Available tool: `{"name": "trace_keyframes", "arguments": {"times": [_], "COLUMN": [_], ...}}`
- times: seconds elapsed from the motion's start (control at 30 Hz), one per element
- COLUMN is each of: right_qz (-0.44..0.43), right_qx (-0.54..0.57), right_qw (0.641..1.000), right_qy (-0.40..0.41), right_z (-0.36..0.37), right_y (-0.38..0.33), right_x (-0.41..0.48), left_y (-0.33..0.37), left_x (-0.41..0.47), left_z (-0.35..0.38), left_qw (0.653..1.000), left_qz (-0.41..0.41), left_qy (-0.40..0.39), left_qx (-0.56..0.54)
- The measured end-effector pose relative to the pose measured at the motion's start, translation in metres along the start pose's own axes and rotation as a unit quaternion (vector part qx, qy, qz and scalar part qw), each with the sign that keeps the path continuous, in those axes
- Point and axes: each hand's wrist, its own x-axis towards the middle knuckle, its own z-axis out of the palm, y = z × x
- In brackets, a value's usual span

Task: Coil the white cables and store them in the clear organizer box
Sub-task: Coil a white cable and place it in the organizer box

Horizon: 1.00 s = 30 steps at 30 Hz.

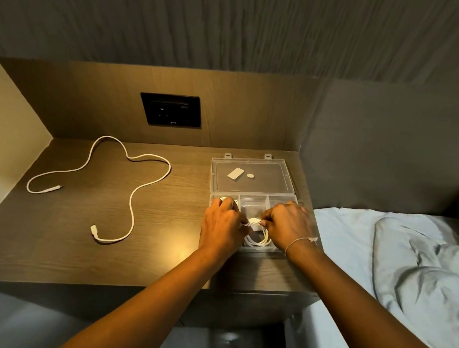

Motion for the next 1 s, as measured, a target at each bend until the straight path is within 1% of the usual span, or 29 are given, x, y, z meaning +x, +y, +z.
{"name": "trace_keyframes", "arguments": {"times": [0.07,0.17,0.23,0.37,0.47,0.53,0.63,0.73,0.9,1.0], "right_qz": [-0.014,-0.021,-0.044,-0.074,-0.095,-0.106,-0.127,-0.172,-0.204,-0.204], "right_qx": [-0.031,-0.04,-0.075,-0.133,-0.151,-0.169,-0.243,-0.303,-0.315,-0.32], "right_qw": [0.999,0.999,0.996,0.988,0.981,0.975,0.958,0.934,0.924,0.923], "right_qy": [-0.001,0.012,0.017,-0.032,-0.08,-0.093,-0.082,-0.074,-0.067,-0.067], "right_z": [-0.001,-0.001,0.0,-0.002,-0.011,-0.017,-0.022,-0.019,-0.012,-0.007], "right_y": [0.003,0.005,0.004,-0.001,-0.003,-0.006,-0.015,-0.021,-0.005,-0.004], "right_x": [-0.004,-0.009,-0.011,-0.009,-0.004,-0.001,0.002,0.001,-0.006,-0.007], "left_y": [0.001,0.004,0.006,0.003,0.001,0.0,-0.001,-0.002,-0.003,-0.003], "left_x": [-0.001,-0.001,0.0,-0.001,-0.002,-0.001,0.002,0.002,0.001,0.005], "left_z": [-0.001,-0.003,-0.006,-0.006,-0.007,-0.011,-0.016,-0.019,-0.019,-0.019], "left_qw": [1.0,0.998,0.995,0.991,0.989,0.987,0.983,0.98,0.979,0.976], "left_qz": [0.011,0.034,0.047,0.065,0.082,0.089,0.098,0.103,0.1,0.104], "left_qy": [-0.001,-0.008,-0.017,-0.044,-0.06,-0.078,-0.098,-0.112,-0.128,-0.144], "left_qx": [0.019,0.059,0.084,0.106,0.109,0.111,0.121,0.129,0.123,0.13]}}
